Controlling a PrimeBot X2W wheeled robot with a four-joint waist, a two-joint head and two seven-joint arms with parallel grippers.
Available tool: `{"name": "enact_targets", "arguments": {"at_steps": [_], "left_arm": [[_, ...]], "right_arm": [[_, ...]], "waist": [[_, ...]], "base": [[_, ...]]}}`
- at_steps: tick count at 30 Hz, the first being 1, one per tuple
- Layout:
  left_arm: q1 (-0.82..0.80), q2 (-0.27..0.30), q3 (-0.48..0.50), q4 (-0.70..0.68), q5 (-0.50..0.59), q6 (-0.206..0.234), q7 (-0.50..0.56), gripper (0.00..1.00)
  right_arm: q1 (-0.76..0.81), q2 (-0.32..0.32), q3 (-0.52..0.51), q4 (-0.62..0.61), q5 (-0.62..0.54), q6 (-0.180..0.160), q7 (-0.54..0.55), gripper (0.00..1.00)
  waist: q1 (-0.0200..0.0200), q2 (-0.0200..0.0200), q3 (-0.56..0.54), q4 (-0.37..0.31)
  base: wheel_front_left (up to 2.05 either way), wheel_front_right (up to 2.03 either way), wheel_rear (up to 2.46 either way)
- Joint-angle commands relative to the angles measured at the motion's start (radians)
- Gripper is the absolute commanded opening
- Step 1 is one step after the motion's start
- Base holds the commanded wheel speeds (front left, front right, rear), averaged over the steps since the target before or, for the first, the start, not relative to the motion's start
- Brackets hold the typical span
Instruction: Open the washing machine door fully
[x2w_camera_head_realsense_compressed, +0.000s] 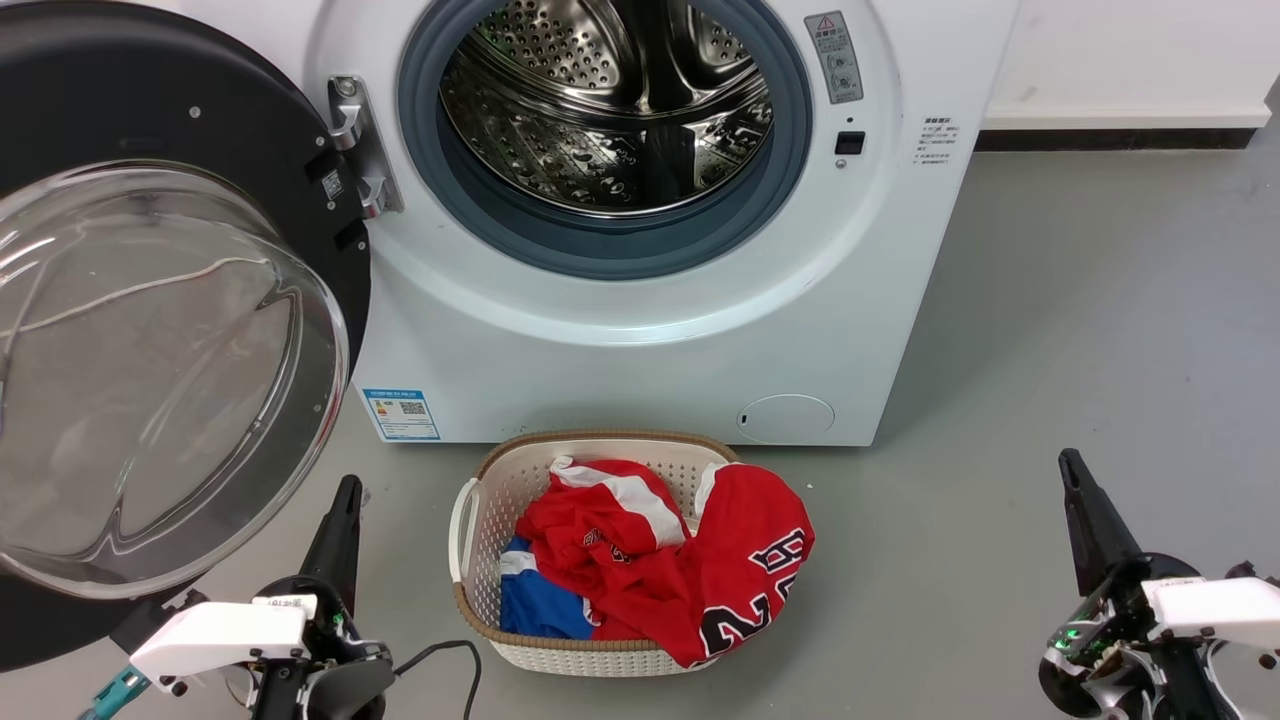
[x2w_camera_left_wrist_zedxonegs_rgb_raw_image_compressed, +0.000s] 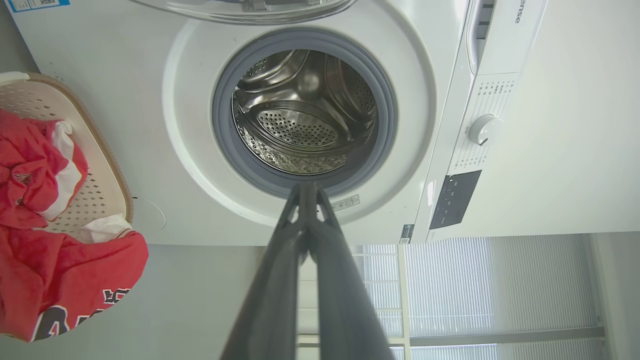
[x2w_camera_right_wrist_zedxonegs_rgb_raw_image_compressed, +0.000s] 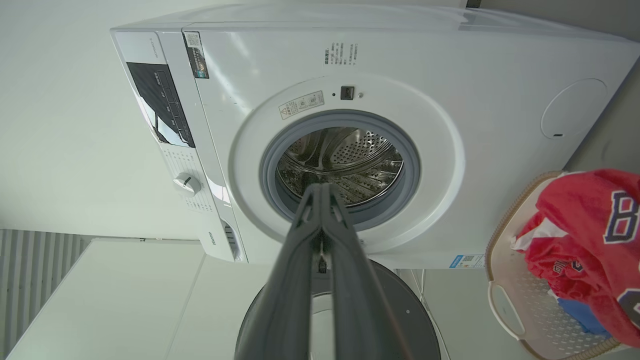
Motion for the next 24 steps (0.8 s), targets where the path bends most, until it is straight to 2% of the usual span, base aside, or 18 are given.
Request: {"name": "enact_targets", "arguments": {"at_steps": [1, 24], "left_arm": [[-0.012, 0.0, 0.006, 0.003, -0.024, -0.005, 0.006, 0.0], [-0.013, -0.001, 0.005, 0.003, -0.029, -0.006, 0.007, 0.0]], "right_arm": [[-0.018, 0.002, -0.002, 0.007, 0.024, 0.0, 0.008, 0.0], [-0.021, 0.008, -0.011, 0.008, 0.021, 0.0, 0.017, 0.0]], "waist": [[0.0, -0.0001, 0.0, 0.0], [0.0, -0.0001, 0.001, -0.001]], "base": [[0.0, 0.0, 0.0], [0.0, 0.0, 0.0]]}}
